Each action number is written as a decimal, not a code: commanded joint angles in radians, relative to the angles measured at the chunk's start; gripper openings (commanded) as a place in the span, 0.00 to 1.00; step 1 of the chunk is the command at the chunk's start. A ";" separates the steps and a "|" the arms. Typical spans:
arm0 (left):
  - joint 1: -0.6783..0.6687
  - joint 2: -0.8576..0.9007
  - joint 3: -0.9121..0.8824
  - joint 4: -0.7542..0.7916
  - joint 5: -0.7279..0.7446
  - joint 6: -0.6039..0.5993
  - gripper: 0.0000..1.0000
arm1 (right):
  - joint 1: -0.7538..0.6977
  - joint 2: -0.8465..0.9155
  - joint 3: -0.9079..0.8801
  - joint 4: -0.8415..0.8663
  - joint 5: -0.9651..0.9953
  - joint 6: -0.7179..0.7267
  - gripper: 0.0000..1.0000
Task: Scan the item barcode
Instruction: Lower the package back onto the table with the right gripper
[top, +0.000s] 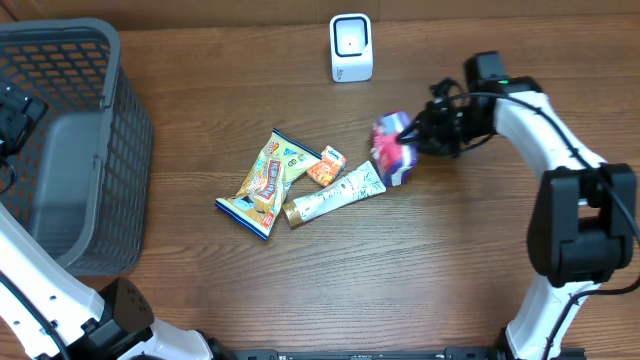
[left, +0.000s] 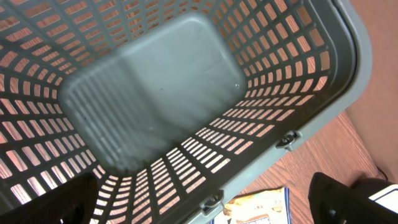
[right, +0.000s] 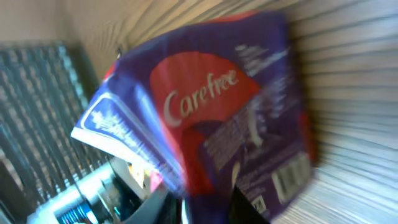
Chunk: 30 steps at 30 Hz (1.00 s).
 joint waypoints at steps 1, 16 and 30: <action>0.002 0.003 0.006 0.001 0.000 -0.006 1.00 | -0.090 -0.013 0.014 -0.066 0.195 -0.006 0.58; 0.002 0.003 0.006 0.001 0.000 -0.006 1.00 | -0.019 -0.006 0.286 -0.204 0.469 -0.515 0.84; 0.002 0.003 0.006 0.001 0.000 -0.006 1.00 | -0.015 0.126 0.233 -0.151 0.551 -0.499 0.76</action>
